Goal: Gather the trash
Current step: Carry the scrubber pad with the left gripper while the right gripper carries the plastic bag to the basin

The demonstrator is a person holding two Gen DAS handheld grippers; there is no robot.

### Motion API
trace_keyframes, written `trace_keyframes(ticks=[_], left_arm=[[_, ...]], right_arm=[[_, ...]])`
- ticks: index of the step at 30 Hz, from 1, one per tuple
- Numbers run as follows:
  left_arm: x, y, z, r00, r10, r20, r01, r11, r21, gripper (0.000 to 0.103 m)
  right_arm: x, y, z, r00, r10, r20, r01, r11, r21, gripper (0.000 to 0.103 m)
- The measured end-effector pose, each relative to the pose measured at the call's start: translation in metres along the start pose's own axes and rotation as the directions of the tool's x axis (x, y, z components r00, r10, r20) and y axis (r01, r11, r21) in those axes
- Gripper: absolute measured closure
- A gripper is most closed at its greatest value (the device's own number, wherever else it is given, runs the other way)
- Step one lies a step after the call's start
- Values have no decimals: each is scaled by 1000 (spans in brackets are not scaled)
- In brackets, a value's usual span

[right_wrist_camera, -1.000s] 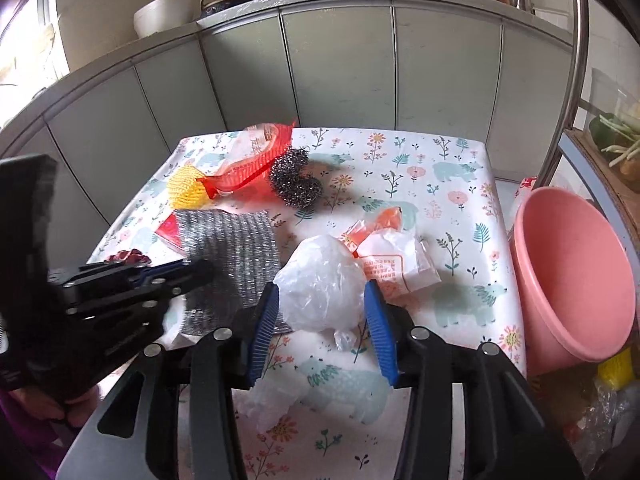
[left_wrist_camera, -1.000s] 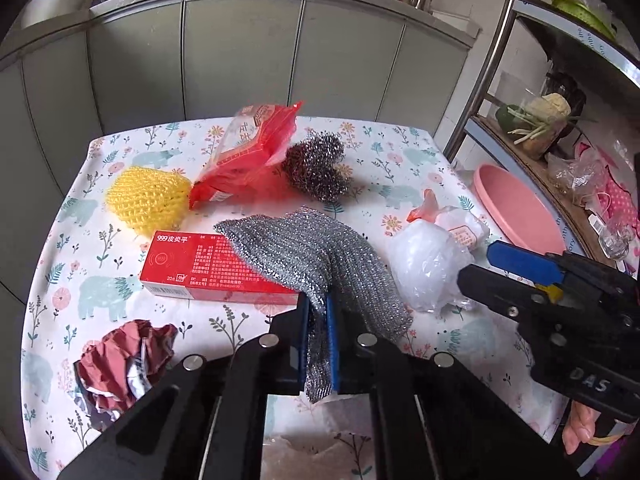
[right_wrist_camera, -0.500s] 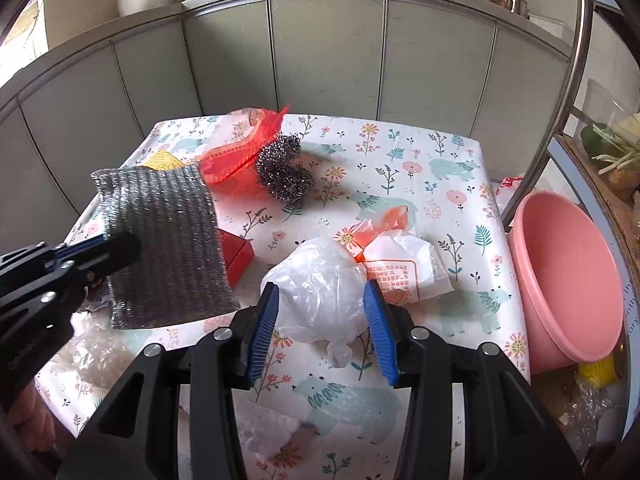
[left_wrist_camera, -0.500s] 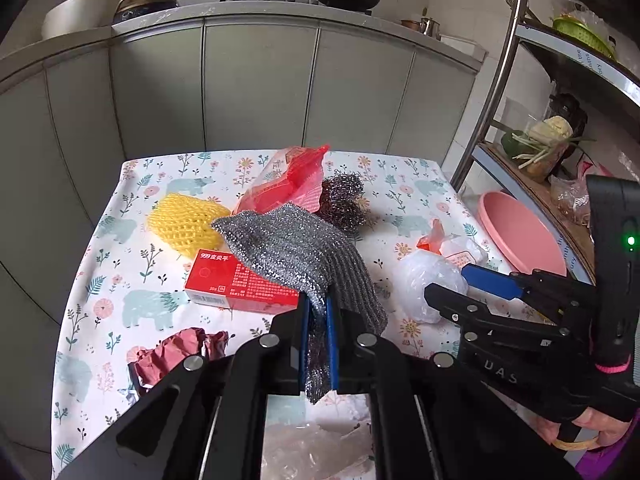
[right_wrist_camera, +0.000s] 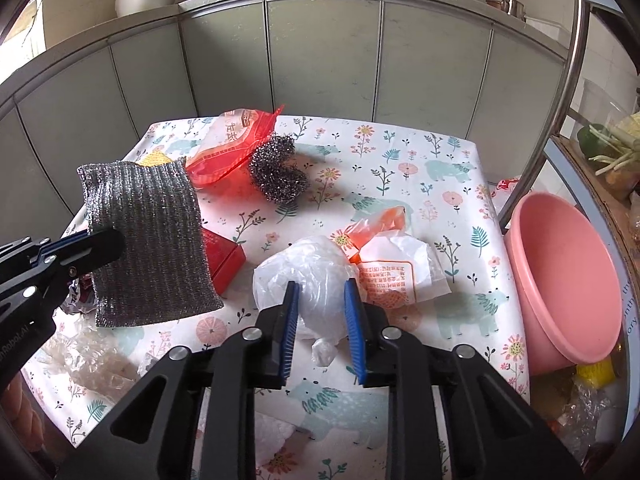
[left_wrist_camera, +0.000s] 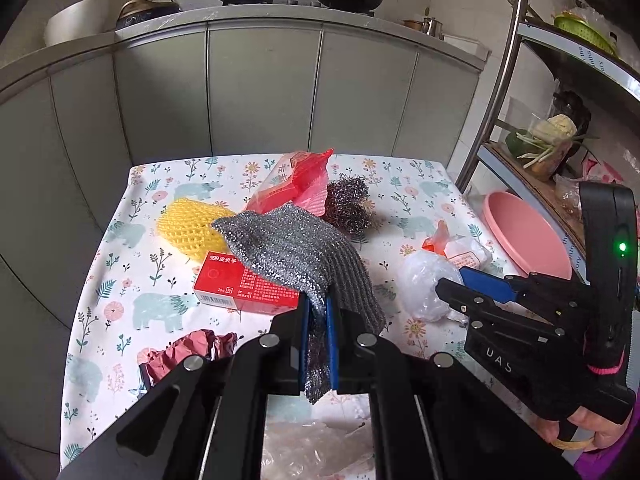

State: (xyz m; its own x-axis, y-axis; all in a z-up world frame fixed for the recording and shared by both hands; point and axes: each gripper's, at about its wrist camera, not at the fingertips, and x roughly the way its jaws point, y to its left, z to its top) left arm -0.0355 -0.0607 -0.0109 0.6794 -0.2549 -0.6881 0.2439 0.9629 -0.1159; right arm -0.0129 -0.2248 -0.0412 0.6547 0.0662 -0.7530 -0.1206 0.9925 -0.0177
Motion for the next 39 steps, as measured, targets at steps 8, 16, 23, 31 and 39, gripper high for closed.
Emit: trace_keyframes(ticks=[8,16,23,31,39], left_arm=[[-4,1,1,1000,2,8,-2,1000,0,96],[-11,1,3,1000,4,24,-4,1000,2,96],[-17,-1,4,999,7,40,-8,1000,9,96],[-23,-5,5,999,10,52,-11,1000,18,96],[-28,-8,9,998,16,68,-19,999,33,96]], right_arm=[[-4,0,1,1000,2,5,-2,1000,1,81],[-12,1,3,1000,6,20,-6,1000,4,81],[-18,0,3,999,11,33,-11,1000,7,81],[-25,-1,4,999,8,46,-9,1000,13,81],[-31,-4,5,998,15,61,-17,1000,21,81]])
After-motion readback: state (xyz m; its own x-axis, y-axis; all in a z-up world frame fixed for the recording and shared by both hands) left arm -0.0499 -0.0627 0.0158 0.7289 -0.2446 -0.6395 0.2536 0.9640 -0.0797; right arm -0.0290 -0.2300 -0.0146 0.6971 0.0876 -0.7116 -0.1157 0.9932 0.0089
